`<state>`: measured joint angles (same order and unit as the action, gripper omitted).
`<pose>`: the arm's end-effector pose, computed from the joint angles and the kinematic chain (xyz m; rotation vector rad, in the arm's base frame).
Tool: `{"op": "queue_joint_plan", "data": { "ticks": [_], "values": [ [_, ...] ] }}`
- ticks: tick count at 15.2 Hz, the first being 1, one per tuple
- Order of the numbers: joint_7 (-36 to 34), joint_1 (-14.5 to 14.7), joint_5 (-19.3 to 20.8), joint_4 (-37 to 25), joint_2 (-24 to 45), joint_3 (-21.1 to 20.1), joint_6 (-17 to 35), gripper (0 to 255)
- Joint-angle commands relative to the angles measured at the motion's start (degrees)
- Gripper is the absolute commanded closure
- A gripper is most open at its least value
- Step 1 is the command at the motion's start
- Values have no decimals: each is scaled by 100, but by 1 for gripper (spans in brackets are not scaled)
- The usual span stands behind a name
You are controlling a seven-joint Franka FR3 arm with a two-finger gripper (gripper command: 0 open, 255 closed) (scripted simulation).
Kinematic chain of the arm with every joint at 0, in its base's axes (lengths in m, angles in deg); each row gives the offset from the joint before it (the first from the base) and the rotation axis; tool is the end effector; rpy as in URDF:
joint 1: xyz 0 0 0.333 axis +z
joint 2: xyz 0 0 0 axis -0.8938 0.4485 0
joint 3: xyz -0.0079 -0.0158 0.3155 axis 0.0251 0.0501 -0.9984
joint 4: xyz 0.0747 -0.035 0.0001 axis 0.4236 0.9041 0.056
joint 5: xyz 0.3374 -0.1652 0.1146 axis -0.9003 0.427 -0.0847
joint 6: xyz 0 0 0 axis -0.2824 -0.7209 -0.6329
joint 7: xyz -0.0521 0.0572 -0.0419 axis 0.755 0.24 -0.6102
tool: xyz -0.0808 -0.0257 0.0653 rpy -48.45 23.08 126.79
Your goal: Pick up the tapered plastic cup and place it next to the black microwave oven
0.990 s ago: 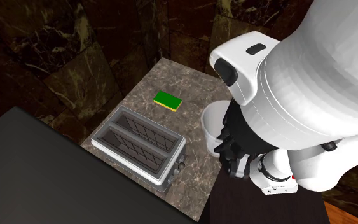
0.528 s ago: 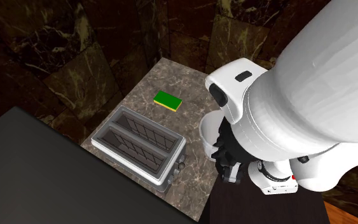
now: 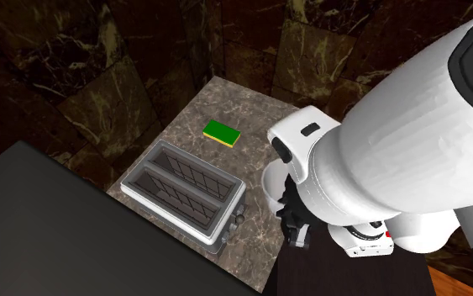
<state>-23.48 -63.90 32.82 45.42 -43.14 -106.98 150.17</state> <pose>0.2882 0.1394 0.6193 2.9917 -0.0760 0.2171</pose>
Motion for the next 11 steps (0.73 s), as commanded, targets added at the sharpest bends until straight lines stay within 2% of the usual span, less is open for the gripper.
{"op": "queue_joint_plan", "data": {
  "ticks": [1, 11],
  "values": [
    [-21, 18, -24, 184, -38, -27, 149, 255],
    [-90, 107, -137, 1052, -214, -135, 836, 255]
  ]
}}
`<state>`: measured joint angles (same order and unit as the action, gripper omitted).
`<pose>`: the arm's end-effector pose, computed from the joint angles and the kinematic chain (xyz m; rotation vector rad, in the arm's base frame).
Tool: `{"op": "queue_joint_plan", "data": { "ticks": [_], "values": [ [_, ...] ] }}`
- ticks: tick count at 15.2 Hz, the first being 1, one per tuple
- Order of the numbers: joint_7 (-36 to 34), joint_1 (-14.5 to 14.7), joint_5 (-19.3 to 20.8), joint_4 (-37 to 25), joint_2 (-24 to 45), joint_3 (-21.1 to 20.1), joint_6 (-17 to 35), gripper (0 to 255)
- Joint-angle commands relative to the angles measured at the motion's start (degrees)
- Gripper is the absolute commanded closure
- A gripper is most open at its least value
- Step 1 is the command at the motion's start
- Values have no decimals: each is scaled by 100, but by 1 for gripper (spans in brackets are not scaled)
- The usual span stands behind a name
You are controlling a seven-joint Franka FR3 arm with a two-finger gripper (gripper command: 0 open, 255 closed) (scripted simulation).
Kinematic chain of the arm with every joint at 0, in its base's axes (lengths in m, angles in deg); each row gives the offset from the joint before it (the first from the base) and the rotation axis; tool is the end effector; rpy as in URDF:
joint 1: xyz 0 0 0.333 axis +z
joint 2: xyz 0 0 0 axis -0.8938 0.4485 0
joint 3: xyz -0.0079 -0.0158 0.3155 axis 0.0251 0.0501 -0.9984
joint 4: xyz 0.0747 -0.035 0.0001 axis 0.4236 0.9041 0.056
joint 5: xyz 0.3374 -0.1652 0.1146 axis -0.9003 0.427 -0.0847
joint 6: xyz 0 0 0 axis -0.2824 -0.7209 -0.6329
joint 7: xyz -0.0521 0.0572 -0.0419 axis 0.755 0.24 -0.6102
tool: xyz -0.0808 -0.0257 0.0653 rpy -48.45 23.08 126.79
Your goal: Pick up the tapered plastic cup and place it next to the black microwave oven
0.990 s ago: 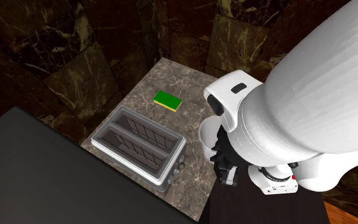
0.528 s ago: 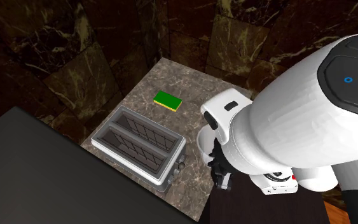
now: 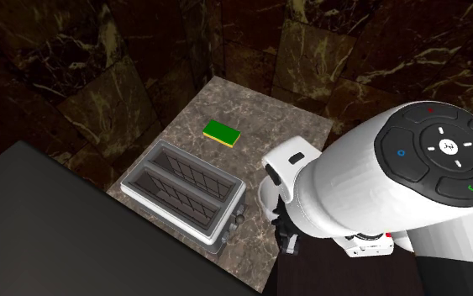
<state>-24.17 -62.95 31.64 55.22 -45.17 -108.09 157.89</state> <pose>0.2890 0.1390 0.5603 2.9916 -0.0759 0.2171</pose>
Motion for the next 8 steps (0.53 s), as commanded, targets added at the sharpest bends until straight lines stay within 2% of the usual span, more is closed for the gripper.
{"op": "queue_joint_plan", "data": {
  "ticks": [1, 8],
  "values": [
    [-29, 21, -30, 155, -22, -38, 135, 255],
    [-86, 79, -116, 708, -63, -140, 642, 255]
  ]
}}
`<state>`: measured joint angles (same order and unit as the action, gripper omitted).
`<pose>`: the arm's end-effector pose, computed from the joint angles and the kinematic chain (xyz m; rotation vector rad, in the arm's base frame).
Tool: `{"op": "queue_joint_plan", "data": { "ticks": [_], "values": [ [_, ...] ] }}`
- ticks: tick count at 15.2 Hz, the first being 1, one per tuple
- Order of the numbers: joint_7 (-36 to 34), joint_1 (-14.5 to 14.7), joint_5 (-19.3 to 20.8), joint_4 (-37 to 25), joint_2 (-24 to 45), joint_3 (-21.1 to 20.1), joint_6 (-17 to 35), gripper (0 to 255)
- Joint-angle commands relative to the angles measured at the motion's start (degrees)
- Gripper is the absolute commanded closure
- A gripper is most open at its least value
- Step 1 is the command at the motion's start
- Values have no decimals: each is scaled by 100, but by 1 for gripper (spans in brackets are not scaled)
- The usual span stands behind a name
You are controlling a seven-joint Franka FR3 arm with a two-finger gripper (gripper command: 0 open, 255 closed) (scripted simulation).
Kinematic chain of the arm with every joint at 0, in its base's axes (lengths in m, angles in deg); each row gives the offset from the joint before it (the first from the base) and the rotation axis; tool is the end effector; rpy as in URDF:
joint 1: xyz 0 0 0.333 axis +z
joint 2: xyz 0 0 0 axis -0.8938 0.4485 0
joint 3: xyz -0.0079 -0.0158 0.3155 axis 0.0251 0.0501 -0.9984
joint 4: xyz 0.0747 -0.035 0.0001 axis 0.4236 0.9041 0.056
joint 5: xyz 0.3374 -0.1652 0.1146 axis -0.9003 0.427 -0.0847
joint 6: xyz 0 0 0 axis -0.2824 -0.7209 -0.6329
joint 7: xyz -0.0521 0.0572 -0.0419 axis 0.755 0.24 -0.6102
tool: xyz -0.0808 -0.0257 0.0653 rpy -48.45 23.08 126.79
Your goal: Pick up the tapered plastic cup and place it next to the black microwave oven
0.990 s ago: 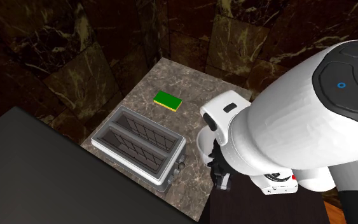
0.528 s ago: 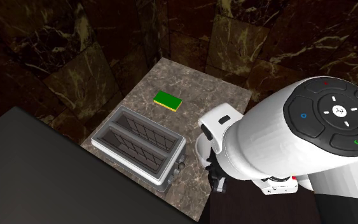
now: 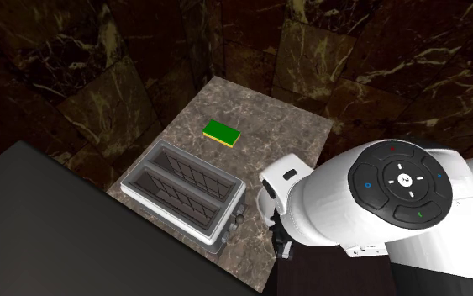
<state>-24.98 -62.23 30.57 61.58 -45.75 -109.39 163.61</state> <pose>0.2887 0.1406 0.5179 2.9916 -0.0758 0.2171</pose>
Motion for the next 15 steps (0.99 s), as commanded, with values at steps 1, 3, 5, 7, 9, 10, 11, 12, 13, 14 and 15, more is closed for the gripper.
{"op": "queue_joint_plan", "data": {
  "ticks": [1, 3, 5, 7, 9, 10, 11, 12, 13, 14, 15],
  "values": [
    [-13, 14, -23, 147, -5, -26, 144, 255],
    [-32, 29, -48, 295, -1, -60, 295, 255],
    [-50, 44, -75, 441, 10, -96, 449, 255],
    [-70, 57, -101, 582, 27, -133, 606, 255],
    [-90, 70, -128, 721, 51, -173, 766, 255],
    [-101, 76, -142, 788, 66, -193, 848, 255],
    [-112, 82, -155, 855, 83, -214, 930, 255],
    [-123, 88, -169, 921, 101, -235, 1013, 255],
    [-134, 93, -182, 986, 122, -257, 1098, 255],
    [-146, 98, -196, 1050, 145, -279, 1183, 255],
    [-157, 102, -209, 1112, 170, -302, 1270, 255]
  ]
}}
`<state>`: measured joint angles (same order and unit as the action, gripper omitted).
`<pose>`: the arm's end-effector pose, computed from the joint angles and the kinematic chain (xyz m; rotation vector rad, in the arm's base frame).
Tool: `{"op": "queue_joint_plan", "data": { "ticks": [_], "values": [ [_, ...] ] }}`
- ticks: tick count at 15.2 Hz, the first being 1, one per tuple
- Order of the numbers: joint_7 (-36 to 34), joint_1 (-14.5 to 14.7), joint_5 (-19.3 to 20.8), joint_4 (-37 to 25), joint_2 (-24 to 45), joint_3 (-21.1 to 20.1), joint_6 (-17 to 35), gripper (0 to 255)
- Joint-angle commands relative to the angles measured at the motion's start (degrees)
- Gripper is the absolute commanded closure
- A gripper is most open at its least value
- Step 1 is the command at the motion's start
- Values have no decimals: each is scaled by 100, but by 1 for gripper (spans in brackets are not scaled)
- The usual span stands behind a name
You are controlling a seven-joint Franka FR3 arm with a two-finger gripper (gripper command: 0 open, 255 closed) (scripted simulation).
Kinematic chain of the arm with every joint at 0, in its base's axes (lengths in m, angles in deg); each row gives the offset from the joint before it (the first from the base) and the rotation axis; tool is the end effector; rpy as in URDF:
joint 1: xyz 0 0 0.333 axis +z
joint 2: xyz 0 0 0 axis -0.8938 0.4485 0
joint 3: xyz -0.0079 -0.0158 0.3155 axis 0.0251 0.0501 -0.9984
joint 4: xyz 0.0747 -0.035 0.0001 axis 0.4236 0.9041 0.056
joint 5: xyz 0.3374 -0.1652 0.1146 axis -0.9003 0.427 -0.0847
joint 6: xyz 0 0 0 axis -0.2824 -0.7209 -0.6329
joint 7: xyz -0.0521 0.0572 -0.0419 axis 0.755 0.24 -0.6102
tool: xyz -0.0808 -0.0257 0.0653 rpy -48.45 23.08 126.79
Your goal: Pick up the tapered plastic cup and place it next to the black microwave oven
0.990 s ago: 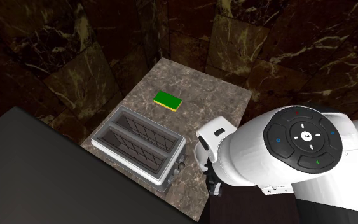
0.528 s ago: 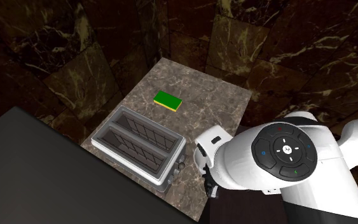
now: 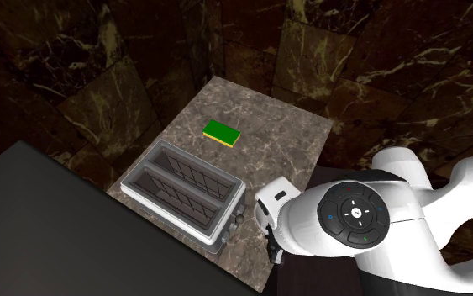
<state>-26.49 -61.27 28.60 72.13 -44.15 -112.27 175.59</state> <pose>0.2891 0.1405 0.4382 2.9913 -0.0760 0.2168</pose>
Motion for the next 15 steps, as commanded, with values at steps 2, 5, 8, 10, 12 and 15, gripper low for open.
{"op": "queue_joint_plan", "data": {
  "ticks": [2, 5, 8, 10, 12, 15],
  "values": [
    [-31, 14, -38, 180, 66, -61, 247, 255],
    [-70, 22, -76, 356, 168, -136, 521, 255],
    [-113, 24, -112, 521, 293, -215, 807, 255],
    [-144, 21, -134, 625, 389, -272, 1004, 255],
    [-161, 19, -144, 678, 443, -302, 1110, 255],
    [-161, 18, -144, 677, 445, -302, 1111, 255]
  ]
}}
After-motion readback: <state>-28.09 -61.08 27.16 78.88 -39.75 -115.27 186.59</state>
